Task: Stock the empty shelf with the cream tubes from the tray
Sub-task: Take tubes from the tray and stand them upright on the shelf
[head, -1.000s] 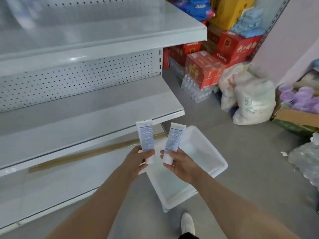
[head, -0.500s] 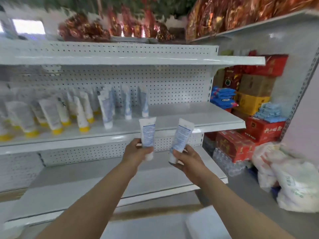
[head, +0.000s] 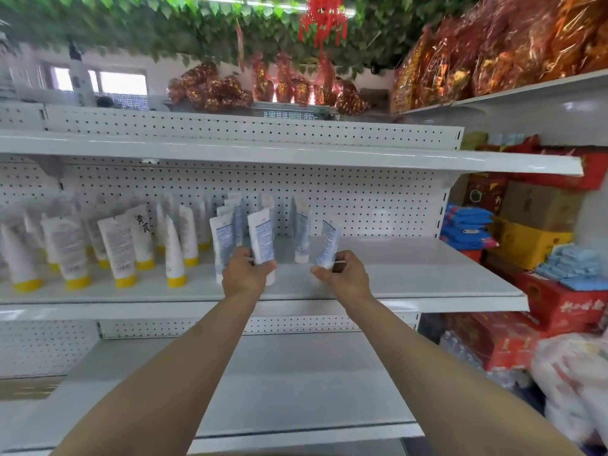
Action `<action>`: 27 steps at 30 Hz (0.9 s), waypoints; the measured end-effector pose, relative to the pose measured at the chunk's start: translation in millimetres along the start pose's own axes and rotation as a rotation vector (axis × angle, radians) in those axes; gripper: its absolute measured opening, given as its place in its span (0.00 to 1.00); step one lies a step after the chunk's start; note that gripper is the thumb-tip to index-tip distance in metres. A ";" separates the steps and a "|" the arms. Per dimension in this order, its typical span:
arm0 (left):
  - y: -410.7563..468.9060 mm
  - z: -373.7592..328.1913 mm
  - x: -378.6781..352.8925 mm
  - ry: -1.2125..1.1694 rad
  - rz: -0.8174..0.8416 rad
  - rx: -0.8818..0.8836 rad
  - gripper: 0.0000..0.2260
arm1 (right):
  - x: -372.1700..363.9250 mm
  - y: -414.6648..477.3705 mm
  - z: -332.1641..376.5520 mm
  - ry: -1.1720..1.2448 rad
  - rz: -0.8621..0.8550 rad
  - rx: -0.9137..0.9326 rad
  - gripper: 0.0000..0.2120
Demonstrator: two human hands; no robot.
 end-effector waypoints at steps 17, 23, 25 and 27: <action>28.4 22.5 -38.2 0.091 0.047 -0.078 0.17 | -35.3 52.7 -38.9 -0.237 0.054 0.046 0.20; 36.1 20.2 -41.1 0.138 0.047 -0.057 0.19 | -38.4 56.4 -38.9 -0.250 0.056 0.048 0.20; 36.3 19.8 -41.7 0.151 0.046 -0.054 0.19 | -38.2 56.6 -39.4 -0.251 0.058 0.042 0.21; 35.7 19.1 -41.6 0.157 0.041 -0.055 0.19 | -38.2 56.2 -39.5 -0.257 0.064 0.040 0.21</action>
Point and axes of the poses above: each hand's wrist, its own y-axis towards the middle knuckle, its own x-axis out of the back of the hand, z = x × y, the point moved 9 cm from there along y, towards the middle knuckle, and after that the axes turned 15 degrees about y, right-handed, at the moved point
